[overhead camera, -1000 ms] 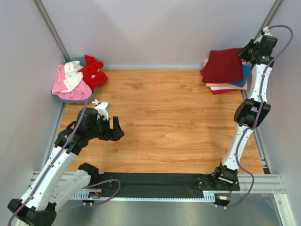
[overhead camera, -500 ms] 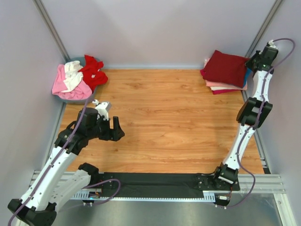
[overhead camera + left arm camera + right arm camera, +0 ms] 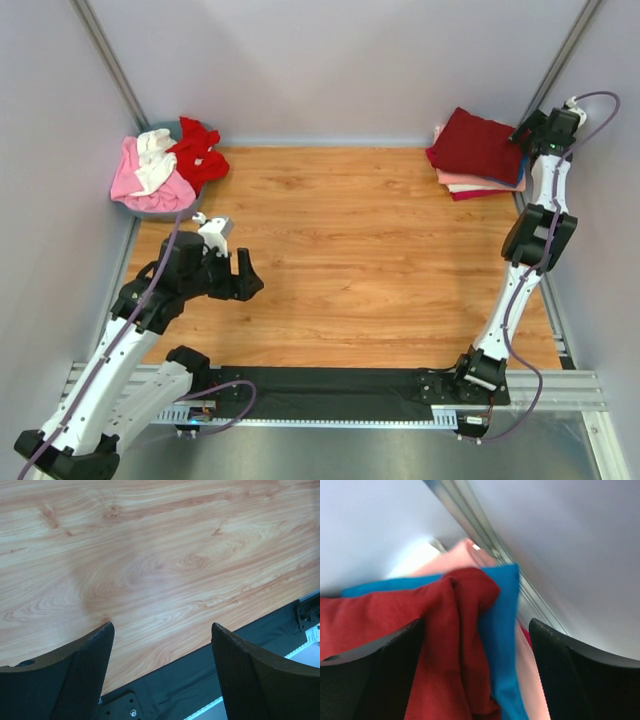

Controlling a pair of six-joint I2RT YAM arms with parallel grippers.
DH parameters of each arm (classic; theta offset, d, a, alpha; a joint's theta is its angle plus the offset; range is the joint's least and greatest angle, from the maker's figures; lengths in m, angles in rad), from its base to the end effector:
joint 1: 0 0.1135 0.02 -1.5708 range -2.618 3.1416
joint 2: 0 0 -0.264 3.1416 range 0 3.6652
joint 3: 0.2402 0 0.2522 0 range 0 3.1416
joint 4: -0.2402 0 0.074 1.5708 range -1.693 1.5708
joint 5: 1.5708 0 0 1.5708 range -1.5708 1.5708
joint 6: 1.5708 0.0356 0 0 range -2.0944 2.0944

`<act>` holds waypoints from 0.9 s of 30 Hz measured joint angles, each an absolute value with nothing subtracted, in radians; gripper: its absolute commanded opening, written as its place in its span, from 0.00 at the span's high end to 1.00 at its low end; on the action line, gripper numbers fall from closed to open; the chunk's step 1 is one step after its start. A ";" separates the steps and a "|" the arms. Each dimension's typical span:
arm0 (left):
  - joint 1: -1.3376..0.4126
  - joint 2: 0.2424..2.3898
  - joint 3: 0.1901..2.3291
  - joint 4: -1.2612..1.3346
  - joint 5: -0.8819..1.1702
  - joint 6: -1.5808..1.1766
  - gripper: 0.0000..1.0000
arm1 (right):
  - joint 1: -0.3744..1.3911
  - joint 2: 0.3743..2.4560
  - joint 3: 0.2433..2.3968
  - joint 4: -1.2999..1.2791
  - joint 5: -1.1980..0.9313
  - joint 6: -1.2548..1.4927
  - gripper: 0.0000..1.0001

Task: Fold and stack the t-shirts
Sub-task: Neatly place the folded tshirt to the corner, then reset both grippers

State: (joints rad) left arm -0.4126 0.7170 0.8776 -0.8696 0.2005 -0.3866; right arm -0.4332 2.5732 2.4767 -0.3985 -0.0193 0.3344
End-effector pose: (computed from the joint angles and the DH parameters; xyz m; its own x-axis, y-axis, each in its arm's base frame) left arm 0.1216 -0.0610 0.3145 -0.7528 -0.0738 -0.6541 0.2673 0.8738 -0.4063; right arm 0.5345 -0.2464 0.2397 -0.2746 0.4885 -0.8282 0.5234 0.7985 0.2975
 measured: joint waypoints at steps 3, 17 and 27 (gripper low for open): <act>-0.413 0.702 0.878 -0.870 0.196 -0.387 0.15 | -0.433 2.519 2.404 -0.451 0.047 0.365 0.10; -0.413 0.620 0.878 -0.870 0.168 -0.387 0.15 | -0.488 2.167 2.240 -0.818 0.165 0.552 0.00; -0.413 0.617 0.878 -0.870 0.154 -0.387 0.14 | -0.496 1.746 2.057 -0.592 -0.052 0.667 0.00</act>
